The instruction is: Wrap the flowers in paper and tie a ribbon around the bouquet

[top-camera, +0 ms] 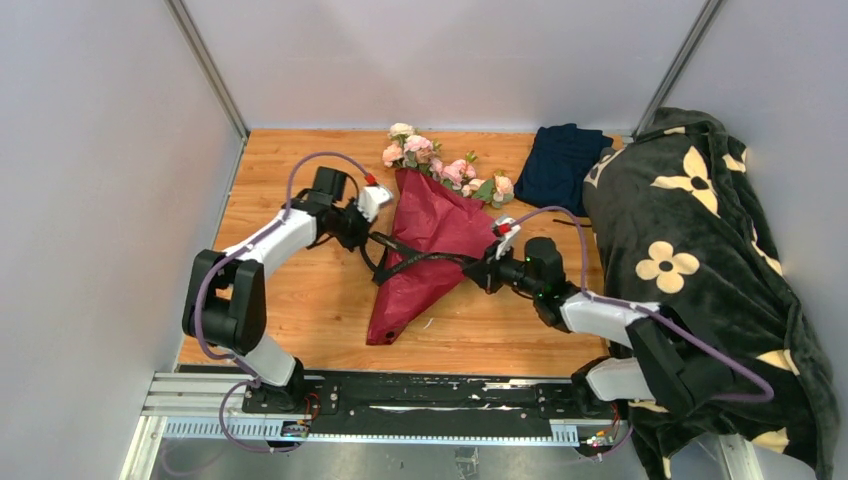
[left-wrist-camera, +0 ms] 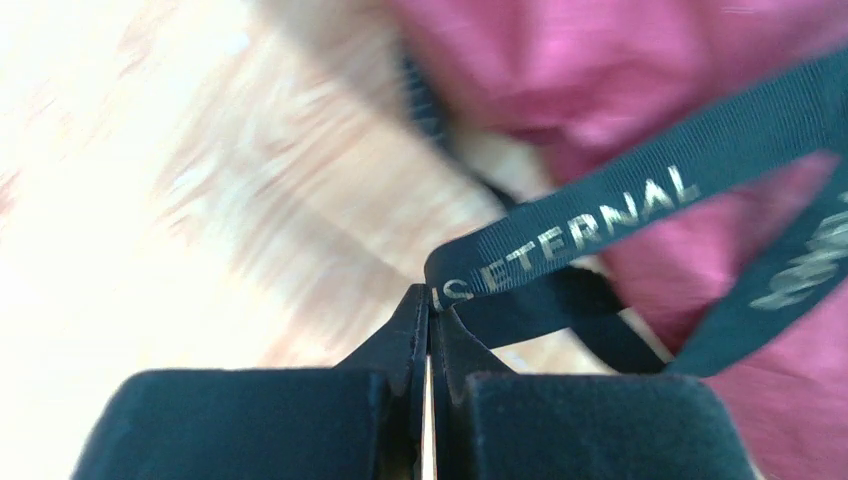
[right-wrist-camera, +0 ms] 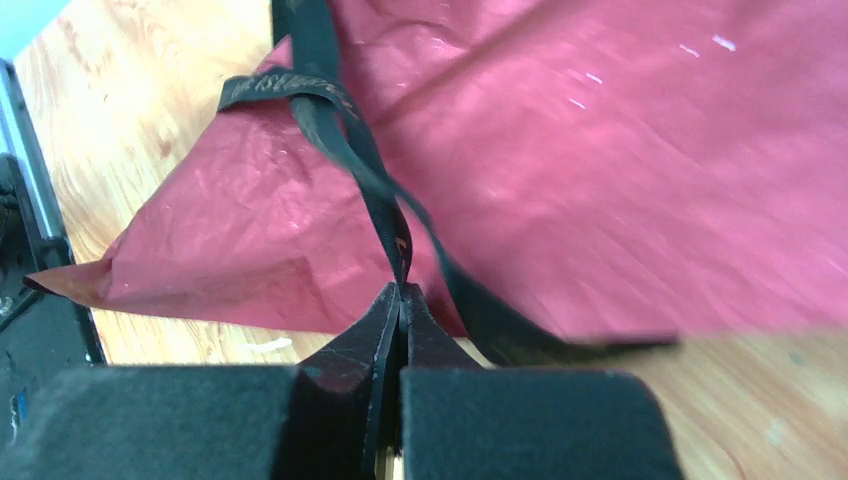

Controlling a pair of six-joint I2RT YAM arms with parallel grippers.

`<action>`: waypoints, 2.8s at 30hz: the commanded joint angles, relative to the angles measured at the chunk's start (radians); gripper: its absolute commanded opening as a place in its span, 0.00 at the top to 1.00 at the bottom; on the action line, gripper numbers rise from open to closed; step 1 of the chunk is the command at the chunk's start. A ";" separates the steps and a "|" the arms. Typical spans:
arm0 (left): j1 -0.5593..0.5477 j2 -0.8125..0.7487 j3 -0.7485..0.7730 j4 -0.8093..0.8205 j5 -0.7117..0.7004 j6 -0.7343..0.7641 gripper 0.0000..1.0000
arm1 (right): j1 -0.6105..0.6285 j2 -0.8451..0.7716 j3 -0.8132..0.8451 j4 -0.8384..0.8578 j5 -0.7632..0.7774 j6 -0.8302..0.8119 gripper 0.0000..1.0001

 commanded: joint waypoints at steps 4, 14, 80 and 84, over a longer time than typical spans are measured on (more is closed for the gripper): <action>0.347 -0.040 -0.011 0.121 -0.127 -0.123 1.00 | -0.311 -0.315 -0.263 -0.053 0.068 0.398 1.00; 0.738 -0.099 -0.247 0.155 -0.290 0.212 1.00 | -0.712 -1.237 -0.293 -0.949 0.401 0.503 1.00; 0.012 -0.253 -0.172 -0.202 -0.163 0.004 1.00 | 0.268 0.241 0.848 -0.868 0.387 -0.257 0.36; 0.014 -0.247 -0.179 -0.210 -0.179 -0.013 1.00 | 0.297 0.353 0.908 -0.883 0.432 -0.276 0.28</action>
